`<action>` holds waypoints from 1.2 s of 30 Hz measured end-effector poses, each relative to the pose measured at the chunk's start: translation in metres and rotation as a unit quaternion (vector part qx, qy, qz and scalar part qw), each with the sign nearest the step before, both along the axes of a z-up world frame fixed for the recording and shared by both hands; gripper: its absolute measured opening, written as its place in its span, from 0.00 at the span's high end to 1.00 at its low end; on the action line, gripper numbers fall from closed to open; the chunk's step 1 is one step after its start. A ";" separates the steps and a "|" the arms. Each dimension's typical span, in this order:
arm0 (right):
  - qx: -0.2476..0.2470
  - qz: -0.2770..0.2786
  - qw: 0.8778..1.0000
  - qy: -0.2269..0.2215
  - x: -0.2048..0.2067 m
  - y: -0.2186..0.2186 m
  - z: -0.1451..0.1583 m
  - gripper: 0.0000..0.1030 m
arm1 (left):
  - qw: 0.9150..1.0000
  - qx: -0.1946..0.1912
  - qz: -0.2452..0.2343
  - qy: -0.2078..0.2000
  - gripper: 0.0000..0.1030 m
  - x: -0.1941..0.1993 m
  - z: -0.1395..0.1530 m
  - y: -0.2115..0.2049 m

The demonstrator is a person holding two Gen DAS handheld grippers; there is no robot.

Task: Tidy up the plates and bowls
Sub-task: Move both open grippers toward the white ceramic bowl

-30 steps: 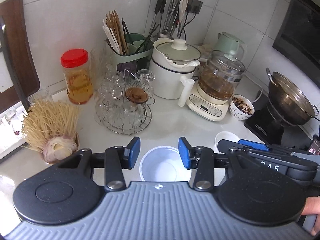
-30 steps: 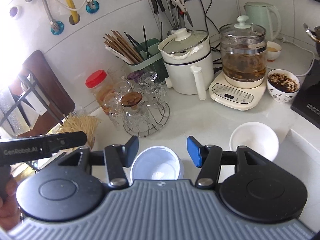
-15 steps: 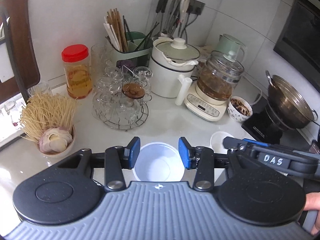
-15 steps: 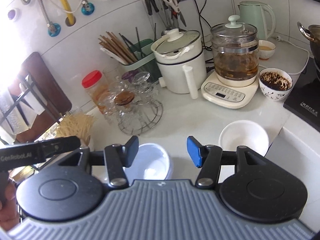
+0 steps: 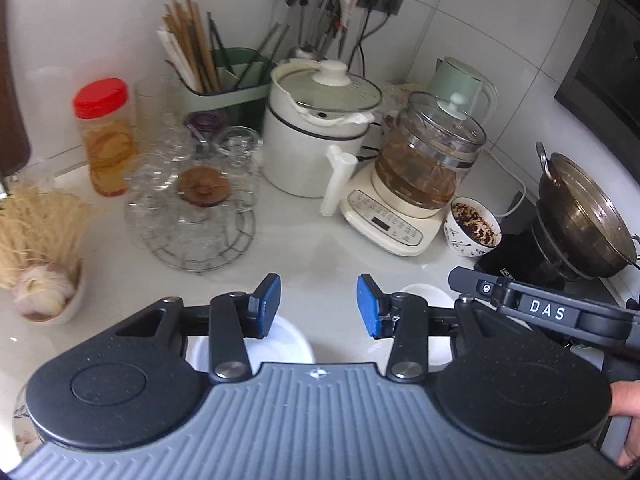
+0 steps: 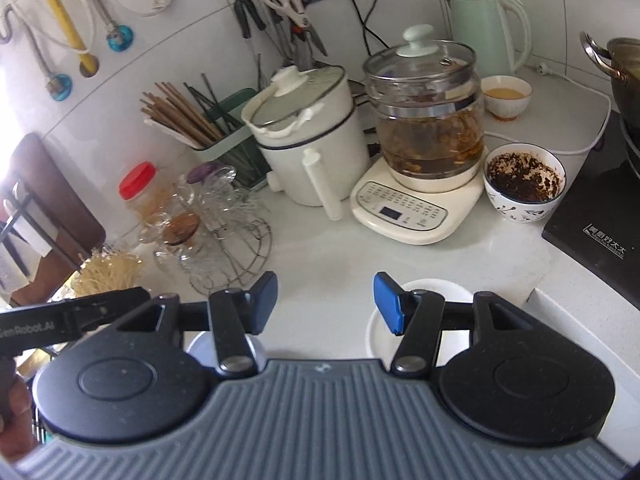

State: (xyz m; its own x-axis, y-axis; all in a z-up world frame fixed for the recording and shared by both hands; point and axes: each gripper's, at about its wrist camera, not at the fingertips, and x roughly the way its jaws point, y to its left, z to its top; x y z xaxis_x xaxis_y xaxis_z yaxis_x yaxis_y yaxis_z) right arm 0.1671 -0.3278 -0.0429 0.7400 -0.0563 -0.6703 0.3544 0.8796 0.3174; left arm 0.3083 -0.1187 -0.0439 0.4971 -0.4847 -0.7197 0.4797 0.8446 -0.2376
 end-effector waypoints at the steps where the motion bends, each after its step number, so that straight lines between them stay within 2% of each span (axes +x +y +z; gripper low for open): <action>1: 0.002 -0.002 1.000 0.001 0.000 -0.005 -0.002 0.45 | 1.000 0.002 -0.002 0.003 0.53 0.003 -0.002 -0.007; 7: 0.018 -0.021 1.000 0.009 -0.007 -0.035 -0.018 0.45 | 1.000 0.014 -0.015 0.013 0.53 0.009 -0.016 -0.046; 19: 0.043 -0.038 0.997 0.044 -0.020 -0.086 -0.048 0.45 | 0.996 0.026 -0.041 0.072 0.53 0.008 -0.060 -0.108; 26: 0.064 -0.031 0.995 0.067 -0.022 -0.114 -0.066 0.45 | 0.995 0.023 -0.024 0.095 0.53 0.008 -0.083 -0.129; 28: 0.084 -0.026 0.994 0.071 -0.022 -0.122 -0.072 0.45 | 0.995 0.021 -0.015 0.098 0.53 0.009 -0.088 -0.130; 36: 0.116 0.000 0.988 0.099 -0.013 -0.133 -0.096 0.45 | 0.992 0.024 0.014 0.123 0.54 0.012 -0.111 -0.130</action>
State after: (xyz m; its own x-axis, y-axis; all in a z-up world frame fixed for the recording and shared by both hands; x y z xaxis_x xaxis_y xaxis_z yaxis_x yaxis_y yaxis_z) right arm 0.1543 -0.4611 -0.1387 0.5933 0.1165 -0.7965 0.4296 0.7909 0.4357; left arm 0.3206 -0.2486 -0.1544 0.3159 -0.4354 -0.8430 0.3887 0.8699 -0.3037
